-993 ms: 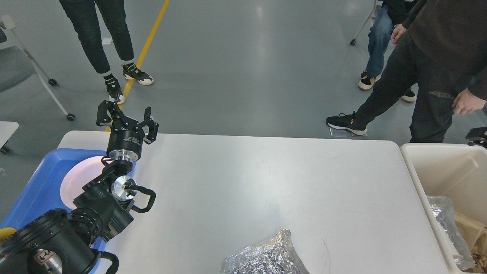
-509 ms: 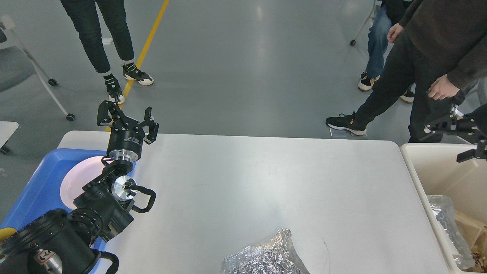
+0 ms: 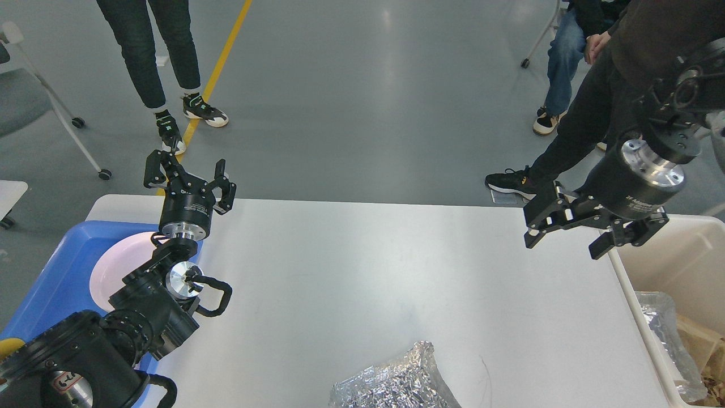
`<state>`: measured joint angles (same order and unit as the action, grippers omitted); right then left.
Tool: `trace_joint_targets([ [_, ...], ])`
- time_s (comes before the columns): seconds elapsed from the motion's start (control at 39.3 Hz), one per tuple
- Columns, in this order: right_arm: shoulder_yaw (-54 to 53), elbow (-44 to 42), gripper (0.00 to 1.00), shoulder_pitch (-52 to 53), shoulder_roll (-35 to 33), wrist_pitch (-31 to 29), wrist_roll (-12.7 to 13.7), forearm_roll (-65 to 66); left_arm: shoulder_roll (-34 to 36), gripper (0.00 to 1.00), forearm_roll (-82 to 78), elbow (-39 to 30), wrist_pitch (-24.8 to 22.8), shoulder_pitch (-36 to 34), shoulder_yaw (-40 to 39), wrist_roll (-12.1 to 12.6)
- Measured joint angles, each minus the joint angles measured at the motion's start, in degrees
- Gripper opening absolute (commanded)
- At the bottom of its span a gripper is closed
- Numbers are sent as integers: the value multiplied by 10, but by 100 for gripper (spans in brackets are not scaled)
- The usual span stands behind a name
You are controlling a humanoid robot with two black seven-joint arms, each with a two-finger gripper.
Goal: Tidy desktop
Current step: 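Move the right gripper from the bin toward the crumpled foil ball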
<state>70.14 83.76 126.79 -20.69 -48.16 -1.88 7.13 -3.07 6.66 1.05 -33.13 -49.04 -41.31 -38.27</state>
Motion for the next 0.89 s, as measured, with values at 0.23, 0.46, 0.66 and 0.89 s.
trace_joint_targets([
  [0.23,-39,64,100,10,24,28,-7,13,0,97,0,0,0,0,0,0],
  [0.46,-55,85,100,-23,30,118,-7,31,0,97,0,0,0,0,0,0],
  [0.66,-55,87,100,-118,36,273,-3,102,0,97,0,0,0,0,0,-1],
  [0.89,-56,103,100,-165,32,302,-2,125,0,97,0,0,0,0,0,-1],
])
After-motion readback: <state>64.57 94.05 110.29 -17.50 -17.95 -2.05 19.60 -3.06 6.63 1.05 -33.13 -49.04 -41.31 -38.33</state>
